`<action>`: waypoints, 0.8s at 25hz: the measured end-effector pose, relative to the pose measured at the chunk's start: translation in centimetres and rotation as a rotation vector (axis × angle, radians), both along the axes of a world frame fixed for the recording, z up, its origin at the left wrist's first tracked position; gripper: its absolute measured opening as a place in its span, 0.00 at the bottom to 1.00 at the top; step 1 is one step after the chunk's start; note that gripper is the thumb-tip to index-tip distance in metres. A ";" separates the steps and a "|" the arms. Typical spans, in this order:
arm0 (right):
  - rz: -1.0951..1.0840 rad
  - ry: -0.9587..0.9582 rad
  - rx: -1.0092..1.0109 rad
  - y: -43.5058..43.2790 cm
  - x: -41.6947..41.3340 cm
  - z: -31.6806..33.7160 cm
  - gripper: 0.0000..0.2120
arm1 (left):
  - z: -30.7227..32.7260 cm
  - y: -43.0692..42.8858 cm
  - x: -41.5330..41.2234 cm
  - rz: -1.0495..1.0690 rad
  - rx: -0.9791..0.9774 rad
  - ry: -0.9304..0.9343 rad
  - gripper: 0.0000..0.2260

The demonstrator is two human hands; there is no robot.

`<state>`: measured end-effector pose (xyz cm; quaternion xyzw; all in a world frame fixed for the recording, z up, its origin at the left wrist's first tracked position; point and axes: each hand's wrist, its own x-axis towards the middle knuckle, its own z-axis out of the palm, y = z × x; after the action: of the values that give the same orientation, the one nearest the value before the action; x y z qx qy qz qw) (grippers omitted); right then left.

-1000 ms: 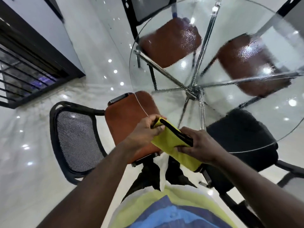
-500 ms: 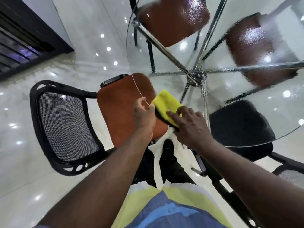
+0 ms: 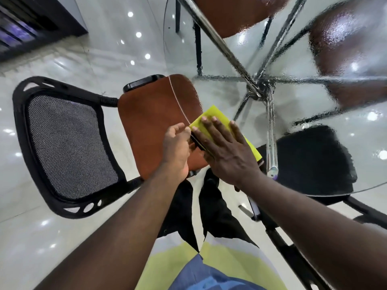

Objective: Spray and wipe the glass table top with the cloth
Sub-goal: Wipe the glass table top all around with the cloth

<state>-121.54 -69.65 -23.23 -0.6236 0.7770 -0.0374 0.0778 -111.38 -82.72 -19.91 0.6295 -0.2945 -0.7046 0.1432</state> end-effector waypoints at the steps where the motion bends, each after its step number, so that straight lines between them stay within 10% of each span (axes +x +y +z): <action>1: 0.011 -0.003 -0.020 0.0 -0.3 0.0 0.29 | -0.3 -0.3 -0.1 0.005 -0.006 -0.005 0.12; 8: 0.062 -0.009 0.002 -2.6 -1.6 0.5 0.29 | -1.4 -2.9 -0.3 0.042 -0.049 0.058 0.10; 20: -0.028 0.024 0.023 -13.5 -6.4 -0.1 0.29 | -2.6 -5.8 -1.4 -0.001 -0.104 -0.009 0.38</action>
<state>-127.94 -83.12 -23.32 -0.6120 0.7869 -0.0219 0.0753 -112.79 -88.52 -22.52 0.6243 -0.3315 -0.6856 0.1740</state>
